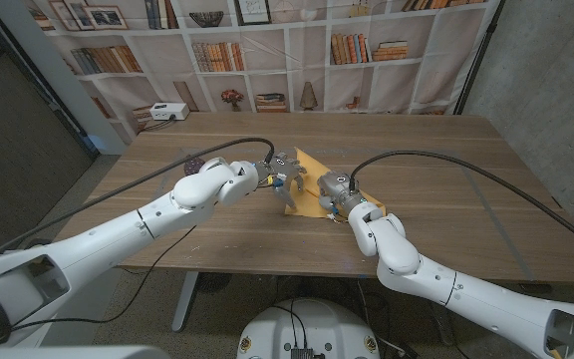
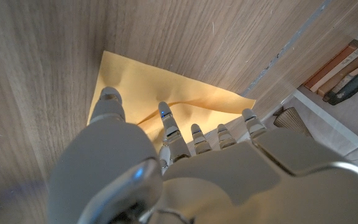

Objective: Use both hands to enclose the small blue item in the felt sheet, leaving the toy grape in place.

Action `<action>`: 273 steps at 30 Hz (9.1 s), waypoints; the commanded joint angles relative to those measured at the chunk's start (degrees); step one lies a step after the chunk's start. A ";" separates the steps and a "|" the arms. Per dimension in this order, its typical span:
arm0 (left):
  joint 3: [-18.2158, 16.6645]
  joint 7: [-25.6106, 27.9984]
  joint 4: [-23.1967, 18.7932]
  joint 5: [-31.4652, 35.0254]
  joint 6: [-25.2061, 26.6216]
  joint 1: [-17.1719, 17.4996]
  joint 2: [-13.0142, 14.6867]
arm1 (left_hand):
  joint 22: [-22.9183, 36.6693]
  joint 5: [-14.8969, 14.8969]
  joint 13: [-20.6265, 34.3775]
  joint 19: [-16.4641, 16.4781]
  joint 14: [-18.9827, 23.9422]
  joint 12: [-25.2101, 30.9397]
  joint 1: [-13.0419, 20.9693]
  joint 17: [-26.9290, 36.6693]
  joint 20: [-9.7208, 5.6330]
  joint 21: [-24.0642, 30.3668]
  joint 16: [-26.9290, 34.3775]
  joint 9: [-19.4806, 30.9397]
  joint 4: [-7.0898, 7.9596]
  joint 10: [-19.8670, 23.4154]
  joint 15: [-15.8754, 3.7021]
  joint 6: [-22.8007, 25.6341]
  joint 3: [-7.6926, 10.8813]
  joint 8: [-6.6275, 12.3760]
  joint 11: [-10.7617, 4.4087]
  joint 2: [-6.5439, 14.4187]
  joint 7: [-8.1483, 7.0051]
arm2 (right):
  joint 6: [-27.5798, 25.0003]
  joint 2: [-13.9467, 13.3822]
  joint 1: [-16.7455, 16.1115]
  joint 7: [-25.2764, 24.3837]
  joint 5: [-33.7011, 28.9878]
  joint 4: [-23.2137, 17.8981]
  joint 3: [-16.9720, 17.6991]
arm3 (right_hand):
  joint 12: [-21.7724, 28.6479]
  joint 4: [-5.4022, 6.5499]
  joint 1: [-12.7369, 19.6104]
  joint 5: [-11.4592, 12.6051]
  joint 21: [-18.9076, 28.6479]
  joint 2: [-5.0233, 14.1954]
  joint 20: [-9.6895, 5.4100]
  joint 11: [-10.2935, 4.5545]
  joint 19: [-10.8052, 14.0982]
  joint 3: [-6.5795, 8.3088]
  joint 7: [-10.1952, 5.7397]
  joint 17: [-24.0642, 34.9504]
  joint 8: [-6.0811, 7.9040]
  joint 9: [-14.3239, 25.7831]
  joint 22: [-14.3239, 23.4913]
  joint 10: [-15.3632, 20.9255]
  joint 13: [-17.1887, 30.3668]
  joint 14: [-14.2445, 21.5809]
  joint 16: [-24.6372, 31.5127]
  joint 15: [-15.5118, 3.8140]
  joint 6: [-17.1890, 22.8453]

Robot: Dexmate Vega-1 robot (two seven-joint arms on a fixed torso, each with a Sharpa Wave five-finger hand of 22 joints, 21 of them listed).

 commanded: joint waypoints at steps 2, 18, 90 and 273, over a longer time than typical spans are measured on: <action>0.97 5.84 0.86 6.40 -2.32 2.13 -0.15 | 0.13 0.68 -0.01 -1.26 0.20 0.54 1.55 0.06 0.06 0.86 0.47 0.14 -0.44 0.45 -0.45 2.40 -0.15 0.57 -0.56 0.08 0.27 | -0.35 -0.62 -0.77 -1.08 0.99 -0.48 0.66 | -0.05 -0.07 0.28 0.61 0.05 -0.55 0.34 0.15 0.20 0.47 -5.32 -0.09 0.39 9.01 0.07 0.75 0.19 0.70 0.30 -4.75 9.58; 2.50 8.38 3.71 15.80 -1.59 3.75 -1.12 | 0.21 0.59 -0.36 2.84 4.06 2.66 7.72 -0.36 -0.11 3.07 1.35 0.12 -1.99 6.25 -2.58 12.29 2.32 4.19 -2.60 3.31 1.07 | -0.03 -0.67 -0.73 -1.65 1.45 -0.28 0.64 | 0.03 -0.10 0.28 1.62 0.05 -1.16 0.59 0.47 0.31 0.88 -4.99 -0.24 0.48 8.93 0.06 1.99 0.25 1.39 0.41 -4.24 10.89; 2.69 20.66 11.01 -11.32 -1.41 -2.05 -3.82 | 2.36 -2.33 3.18 6.61 13.75 3.52 2.99 3.13 -1.68 18.55 1.77 -1.00 3.77 14.86 -5.69 14.27 -0.73 1.97 -2.99 5.02 6.34 | 0.60 -3.36 -0.02 2.02 4.18 -1.79 1.66 | -2.79 1.21 -0.46 1.47 -0.24 0.91 -1.04 -1.20 -1.05 -1.54 -6.26 0.32 -2.29 9.68 0.16 -0.36 0.57 -1.05 0.79 -5.99 7.21; 7.09 -6.35 7.08 -2.83 -3.03 -9.97 -4.52 | -1.28 0.96 2.32 -13.17 -2.76 3.04 2.01 1.76 0.00 36.04 0.69 0.71 -0.52 -2.15 1.86 -2.70 1.58 -7.53 4.12 -3.69 0.20 | 0.77 -5.09 -0.95 -1.91 9.24 -2.36 3.50 | -3.62 1.14 2.91 -3.05 0.20 5.18 -2.09 0.15 -1.71 -9.50 -4.91 0.20 -3.74 10.91 0.22 -1.89 1.84 -3.35 3.04 -5.56 6.01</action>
